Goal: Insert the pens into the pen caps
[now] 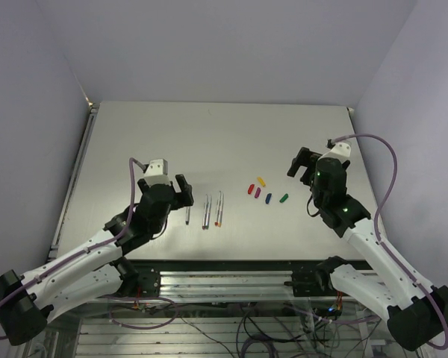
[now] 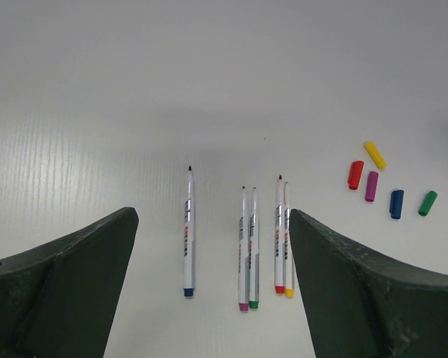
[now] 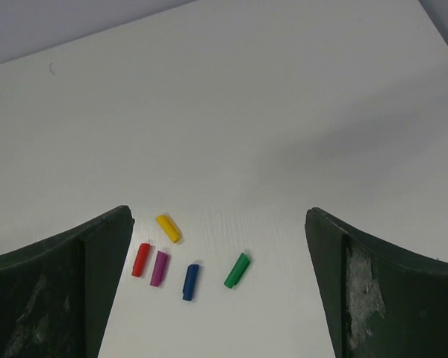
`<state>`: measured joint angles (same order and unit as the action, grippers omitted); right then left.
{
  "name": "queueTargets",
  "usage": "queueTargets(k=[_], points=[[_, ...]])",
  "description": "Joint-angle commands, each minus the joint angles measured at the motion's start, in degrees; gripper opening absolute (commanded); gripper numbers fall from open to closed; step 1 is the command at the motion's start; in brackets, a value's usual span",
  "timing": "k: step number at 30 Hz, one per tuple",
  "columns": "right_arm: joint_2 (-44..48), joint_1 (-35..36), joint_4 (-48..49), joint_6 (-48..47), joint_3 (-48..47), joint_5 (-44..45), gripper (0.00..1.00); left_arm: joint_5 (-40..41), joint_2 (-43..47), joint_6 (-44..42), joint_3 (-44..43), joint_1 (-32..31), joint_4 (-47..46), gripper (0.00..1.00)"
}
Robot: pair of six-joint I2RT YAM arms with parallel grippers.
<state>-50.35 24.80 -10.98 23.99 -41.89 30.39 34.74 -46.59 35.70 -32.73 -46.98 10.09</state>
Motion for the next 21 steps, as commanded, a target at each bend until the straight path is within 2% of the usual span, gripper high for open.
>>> queueTargets(k=[1,9,14,15,16,18,19,21], points=[[1.7,-0.5,0.4,0.7,1.5,-1.1,1.00,1.3,0.9,1.1,1.0,-0.1,-1.3,0.93],[1.7,-0.5,0.2,1.8,2.1,-1.4,1.00,8.0,0.8,5.8,0.6,-0.1,3.8,0.93],[2.9,-0.5,-0.8,5.0,4.7,-2.2,0.98,5.4,1.5,7.0,2.3,-0.1,4.5,0.93],[3.2,-0.4,-0.8,6.3,5.5,-2.2,0.92,5.2,1.2,8.2,2.1,-0.1,5.8,0.93],[3.4,-0.4,-0.8,7.5,6.3,-2.2,0.80,5.0,1.0,9.1,2.0,-0.1,6.9,0.93],[3.7,-0.4,-1.2,10.0,7.6,-1.8,0.46,4.3,0.4,9.2,2.0,-0.1,7.5,0.93],[3.7,-0.5,-1.8,11.3,8.0,-1.4,0.35,3.8,0.2,9.2,2.1,-0.1,7.5,0.93],[3.8,-0.5,-2.2,12.7,8.9,-1.3,0.24,2.9,-0.1,8.9,2.4,-0.1,7.5,0.93]])
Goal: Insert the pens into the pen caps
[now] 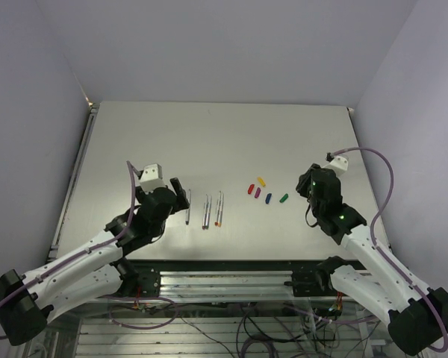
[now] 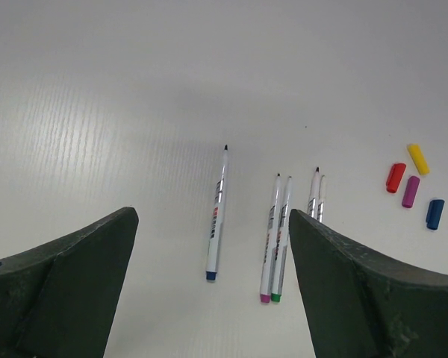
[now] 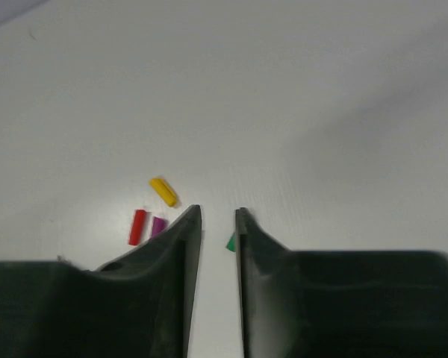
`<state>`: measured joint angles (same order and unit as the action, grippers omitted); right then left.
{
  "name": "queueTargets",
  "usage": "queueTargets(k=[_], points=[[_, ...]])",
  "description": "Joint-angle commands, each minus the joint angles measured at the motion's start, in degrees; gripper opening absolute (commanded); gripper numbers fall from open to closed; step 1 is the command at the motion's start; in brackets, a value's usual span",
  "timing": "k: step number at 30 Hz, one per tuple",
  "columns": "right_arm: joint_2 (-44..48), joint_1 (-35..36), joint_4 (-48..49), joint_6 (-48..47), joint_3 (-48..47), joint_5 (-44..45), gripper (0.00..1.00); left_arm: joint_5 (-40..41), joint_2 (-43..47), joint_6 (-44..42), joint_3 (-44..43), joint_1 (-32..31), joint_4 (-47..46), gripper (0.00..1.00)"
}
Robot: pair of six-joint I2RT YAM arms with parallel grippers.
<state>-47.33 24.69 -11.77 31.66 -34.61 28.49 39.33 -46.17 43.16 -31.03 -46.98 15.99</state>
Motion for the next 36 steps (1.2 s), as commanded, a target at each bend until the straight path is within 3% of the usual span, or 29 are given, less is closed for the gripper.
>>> queueTargets(k=[1,3,4,6,7,8,11,13,16,21,36], points=[[0.8,-0.3,-1.5,5.6,2.1,0.5,0.13,-2.0,-0.7,1.6,0.8,-0.1,1.7,0.93],[0.8,-0.3,-1.4,6.7,3.1,0.2,0.00,-2.5,-1.0,1.8,1.4,-0.1,2.0,0.94],[0.8,-0.3,-1.3,7.0,3.5,-0.1,0.00,-2.5,-1.1,2.1,1.8,-0.1,2.2,0.83],[0.9,-0.3,-1.4,8.0,4.4,-0.4,0.00,-1.8,-1.0,3.3,2.3,-0.1,3.6,0.52],[1.1,-0.3,-1.3,8.3,4.7,-0.4,0.00,-1.7,-0.8,3.5,2.5,-0.1,4.3,0.43],[1.2,-0.3,-1.3,8.7,5.0,-0.3,0.02,-1.7,-0.4,3.3,2.8,-0.1,4.7,0.43],[1.7,-0.3,-0.8,8.4,5.8,-0.5,0.50,-2.0,1.6,2.2,3.6,-0.1,5.0,0.69],[2.1,-0.3,-0.4,8.1,6.1,-0.9,0.67,-1.7,2.8,2.3,3.9,-0.1,5.7,0.82],[2.2,-0.3,-0.2,7.5,6.1,-0.9,0.78,-1.2,4.0,2.6,4.2,-0.1,5.9,1.00],[1.4,-0.3,-2.5,6.6,4.0,-0.1,0.98,-2.7,4.0,1.8,5.3,-0.1,4.2,0.99],[2.9,-0.3,-4.2,5.4,3.7,0.6,1.00,-4.4,3.7,-0.1,6.6,-0.1,0.8,1.00]])
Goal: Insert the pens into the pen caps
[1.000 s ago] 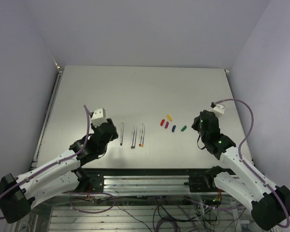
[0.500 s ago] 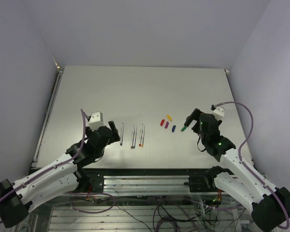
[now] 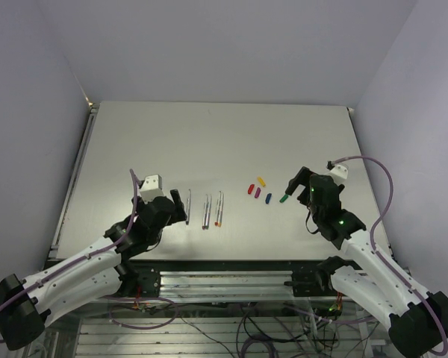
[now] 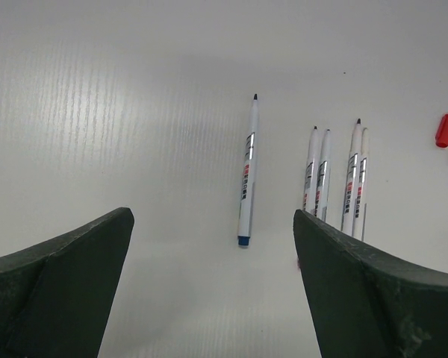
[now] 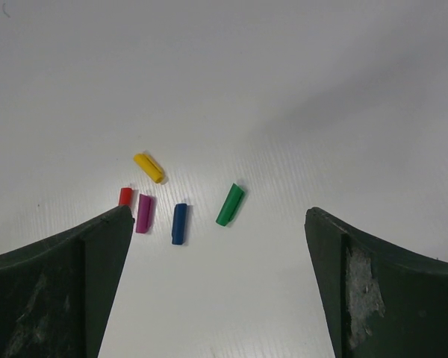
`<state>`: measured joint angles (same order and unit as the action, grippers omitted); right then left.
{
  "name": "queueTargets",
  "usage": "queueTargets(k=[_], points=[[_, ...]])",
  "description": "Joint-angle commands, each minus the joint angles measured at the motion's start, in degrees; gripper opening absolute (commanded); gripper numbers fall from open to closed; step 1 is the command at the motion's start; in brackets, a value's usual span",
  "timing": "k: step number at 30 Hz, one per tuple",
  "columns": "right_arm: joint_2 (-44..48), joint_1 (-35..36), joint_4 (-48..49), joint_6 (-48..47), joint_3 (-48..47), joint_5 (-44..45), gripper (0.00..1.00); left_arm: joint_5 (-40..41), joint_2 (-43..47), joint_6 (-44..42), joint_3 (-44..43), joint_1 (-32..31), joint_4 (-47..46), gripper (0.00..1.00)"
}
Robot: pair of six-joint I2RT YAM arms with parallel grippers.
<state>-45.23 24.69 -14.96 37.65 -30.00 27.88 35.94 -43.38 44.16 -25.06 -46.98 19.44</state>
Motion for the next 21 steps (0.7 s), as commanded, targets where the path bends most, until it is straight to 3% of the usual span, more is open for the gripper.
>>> queueTargets(k=[1,21], points=[[0.9,-0.3,-1.3,-0.6,-1.0,1.4,1.00,-1.1,0.8,-1.1,0.6,-0.1,-2.5,1.00],[0.6,-0.3,-0.2,-1.3,-0.2,0.7,1.00,-1.4,-0.2,-2.0,1.5,-0.1,-3.5,0.98]])
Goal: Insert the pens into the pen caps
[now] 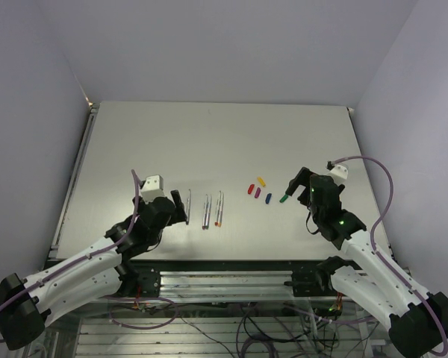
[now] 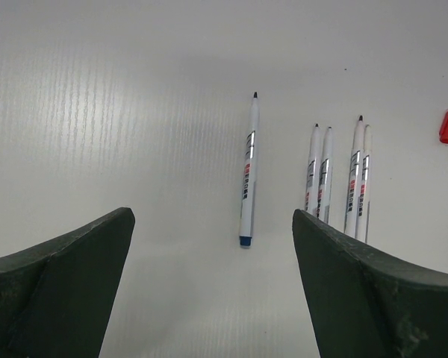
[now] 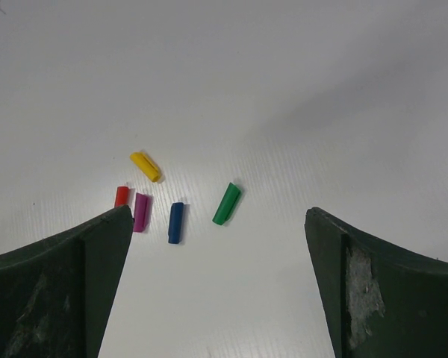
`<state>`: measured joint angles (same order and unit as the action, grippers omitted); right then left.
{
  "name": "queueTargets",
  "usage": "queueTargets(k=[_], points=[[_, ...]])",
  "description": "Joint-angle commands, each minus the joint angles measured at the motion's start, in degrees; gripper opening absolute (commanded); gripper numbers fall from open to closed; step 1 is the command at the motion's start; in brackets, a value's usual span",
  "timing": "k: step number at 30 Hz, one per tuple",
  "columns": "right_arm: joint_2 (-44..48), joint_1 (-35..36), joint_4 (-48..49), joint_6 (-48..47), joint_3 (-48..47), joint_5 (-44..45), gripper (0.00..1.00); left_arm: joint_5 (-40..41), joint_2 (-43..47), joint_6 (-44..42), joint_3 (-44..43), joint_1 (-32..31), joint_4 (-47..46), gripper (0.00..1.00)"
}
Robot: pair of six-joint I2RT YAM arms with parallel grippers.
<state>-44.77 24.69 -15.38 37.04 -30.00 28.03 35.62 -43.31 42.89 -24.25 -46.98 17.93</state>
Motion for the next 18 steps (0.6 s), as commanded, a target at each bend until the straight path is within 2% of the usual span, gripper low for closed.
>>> queueTargets(k=[1,18], points=[[0.2,-0.3,0.1,-0.6,-0.2,0.6,0.99,-1.1,-0.4,-0.8,0.7,-0.1,-2.1,0.98],[0.8,-0.3,-1.7,-0.3,-0.5,1.2,0.99,-2.6,-0.8,-1.8,1.1,-0.1,-2.9,0.96]])
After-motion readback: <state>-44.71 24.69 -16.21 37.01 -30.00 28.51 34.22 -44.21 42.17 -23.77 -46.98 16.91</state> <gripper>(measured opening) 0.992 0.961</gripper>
